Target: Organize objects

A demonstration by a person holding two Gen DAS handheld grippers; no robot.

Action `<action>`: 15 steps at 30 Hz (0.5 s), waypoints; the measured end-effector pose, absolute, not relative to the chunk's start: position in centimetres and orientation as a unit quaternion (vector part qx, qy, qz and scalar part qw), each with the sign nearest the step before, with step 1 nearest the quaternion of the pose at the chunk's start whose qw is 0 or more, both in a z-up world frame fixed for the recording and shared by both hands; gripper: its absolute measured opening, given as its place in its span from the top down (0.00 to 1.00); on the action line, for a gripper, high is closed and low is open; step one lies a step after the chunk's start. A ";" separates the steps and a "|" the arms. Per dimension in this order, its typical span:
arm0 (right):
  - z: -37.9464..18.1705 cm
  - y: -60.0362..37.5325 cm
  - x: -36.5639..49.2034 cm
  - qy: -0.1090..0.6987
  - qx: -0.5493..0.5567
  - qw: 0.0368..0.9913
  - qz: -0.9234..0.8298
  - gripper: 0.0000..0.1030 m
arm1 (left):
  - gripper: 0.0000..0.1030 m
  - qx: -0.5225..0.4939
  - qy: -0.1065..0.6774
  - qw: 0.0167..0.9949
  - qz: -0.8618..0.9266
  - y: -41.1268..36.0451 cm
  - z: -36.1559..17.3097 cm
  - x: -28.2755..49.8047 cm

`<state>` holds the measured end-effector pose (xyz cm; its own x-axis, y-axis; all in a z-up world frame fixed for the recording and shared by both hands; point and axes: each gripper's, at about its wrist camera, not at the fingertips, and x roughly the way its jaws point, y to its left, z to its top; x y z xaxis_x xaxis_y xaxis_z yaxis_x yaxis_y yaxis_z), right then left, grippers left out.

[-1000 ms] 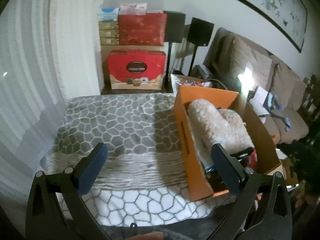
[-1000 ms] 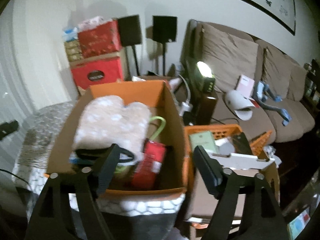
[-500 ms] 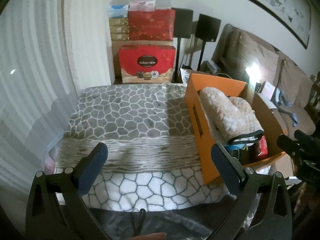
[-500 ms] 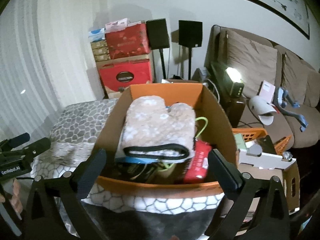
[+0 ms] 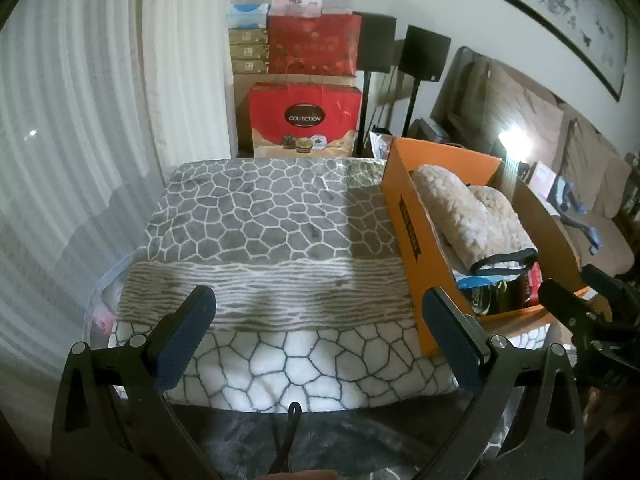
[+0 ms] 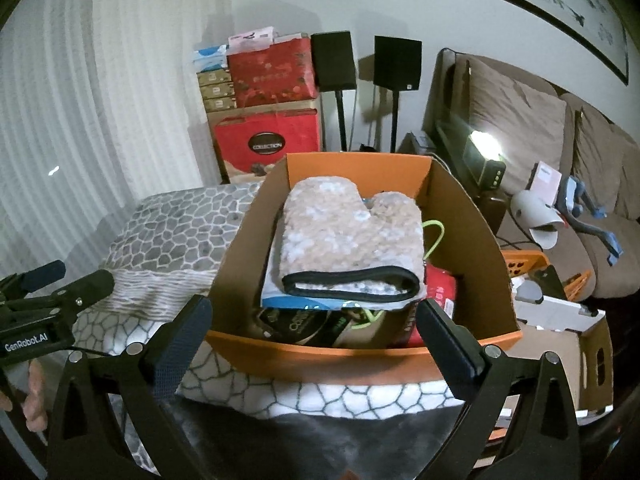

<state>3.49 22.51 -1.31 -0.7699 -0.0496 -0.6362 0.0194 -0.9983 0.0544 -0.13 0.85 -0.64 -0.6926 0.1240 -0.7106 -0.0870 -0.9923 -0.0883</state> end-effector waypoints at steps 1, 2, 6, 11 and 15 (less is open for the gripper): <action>-1.4 22.3 3.5 -0.021 0.338 0.018 -0.941 0.00 | 0.00 -0.388 -0.024 0.058 0.919 0.9 -0.7 -0.1; -1.4 22.1 3.5 -0.019 0.337 0.018 -0.941 0.00 | 0.00 -0.388 -0.023 0.057 0.919 0.8 -0.8 -0.1; -1.7 21.8 3.5 -0.020 0.340 0.020 -0.940 0.00 | 0.00 -0.390 -0.022 0.056 0.919 0.9 -0.9 0.0; -1.8 21.6 3.5 -0.019 0.341 0.019 -0.940 0.00 | 0.00 -0.392 -0.022 0.055 0.918 0.8 -1.1 -0.2; -1.8 21.7 3.5 -0.020 0.340 0.018 -0.940 0.00 | 0.00 -0.393 -0.023 0.055 0.918 0.8 -1.2 -0.2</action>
